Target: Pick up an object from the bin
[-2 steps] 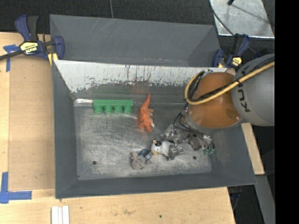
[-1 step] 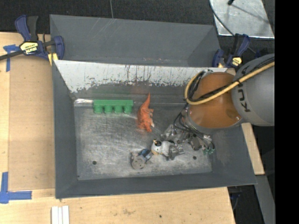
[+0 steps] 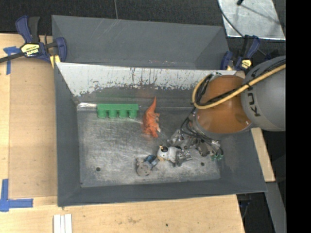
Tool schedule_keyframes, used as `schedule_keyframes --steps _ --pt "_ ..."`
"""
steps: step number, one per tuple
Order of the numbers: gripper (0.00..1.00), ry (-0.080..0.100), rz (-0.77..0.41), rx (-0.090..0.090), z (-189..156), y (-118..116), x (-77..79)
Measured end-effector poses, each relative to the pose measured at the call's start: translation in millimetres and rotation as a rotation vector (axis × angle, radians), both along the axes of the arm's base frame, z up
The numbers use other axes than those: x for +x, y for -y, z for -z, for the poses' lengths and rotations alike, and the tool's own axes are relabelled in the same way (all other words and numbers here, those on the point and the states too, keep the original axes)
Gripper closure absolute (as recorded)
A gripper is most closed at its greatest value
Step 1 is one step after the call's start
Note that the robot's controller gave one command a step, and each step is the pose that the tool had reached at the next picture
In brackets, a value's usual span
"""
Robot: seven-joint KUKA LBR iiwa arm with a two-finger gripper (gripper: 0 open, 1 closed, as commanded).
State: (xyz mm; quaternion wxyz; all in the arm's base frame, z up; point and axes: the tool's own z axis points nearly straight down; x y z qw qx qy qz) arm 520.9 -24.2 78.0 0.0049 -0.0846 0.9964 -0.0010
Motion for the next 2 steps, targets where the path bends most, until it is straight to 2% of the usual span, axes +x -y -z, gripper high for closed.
schedule_keyframes --steps 2 --pt "1.0 0.0 0.0 0.0 0.0 0.0 0.0"
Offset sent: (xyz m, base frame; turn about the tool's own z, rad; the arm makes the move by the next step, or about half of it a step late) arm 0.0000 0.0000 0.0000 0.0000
